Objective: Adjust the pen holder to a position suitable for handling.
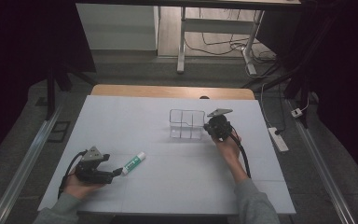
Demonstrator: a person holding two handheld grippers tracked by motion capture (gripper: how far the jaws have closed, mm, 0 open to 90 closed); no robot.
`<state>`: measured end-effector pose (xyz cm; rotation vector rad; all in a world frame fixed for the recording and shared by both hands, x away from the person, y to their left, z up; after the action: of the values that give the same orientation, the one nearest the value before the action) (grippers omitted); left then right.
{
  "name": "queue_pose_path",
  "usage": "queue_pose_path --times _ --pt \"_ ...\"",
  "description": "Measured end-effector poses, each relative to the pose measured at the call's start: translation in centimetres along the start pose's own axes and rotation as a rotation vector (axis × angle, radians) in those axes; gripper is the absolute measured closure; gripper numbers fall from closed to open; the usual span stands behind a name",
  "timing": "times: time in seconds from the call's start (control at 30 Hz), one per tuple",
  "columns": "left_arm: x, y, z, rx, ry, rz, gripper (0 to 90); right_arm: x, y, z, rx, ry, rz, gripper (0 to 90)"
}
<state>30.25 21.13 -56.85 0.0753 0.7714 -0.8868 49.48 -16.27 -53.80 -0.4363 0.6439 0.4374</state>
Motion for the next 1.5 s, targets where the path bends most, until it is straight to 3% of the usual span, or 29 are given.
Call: queue_pose_path --times 1.0,1.3,1.5 --pt "0.1 0.1 -0.2 -0.004 0.006 0.002 18.6 1.3 3.7 1.6 -0.059 -0.013 0.053 90.0" --pt "0.0 0.1 -0.2 -0.005 0.006 0.007 18.6 1.1 3.8 1.6 -0.081 -0.021 0.057 90.0" --pt "-0.1 0.3 -0.3 -0.01 0.004 0.007 18.8 -0.3 3.2 0.7 -0.054 -0.026 0.068 90.0"
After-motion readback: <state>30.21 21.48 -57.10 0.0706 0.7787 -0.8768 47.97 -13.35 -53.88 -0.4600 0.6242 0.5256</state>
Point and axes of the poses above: each handheld gripper's, and its own axes: x roughly forward along the jaws, z roughly out of its top, y roughly to its left, the point moved 6 cm from there along x, roughly forward along the jaws, and after that the axes turned 12 degrees about -z, right-handed, at the moved point
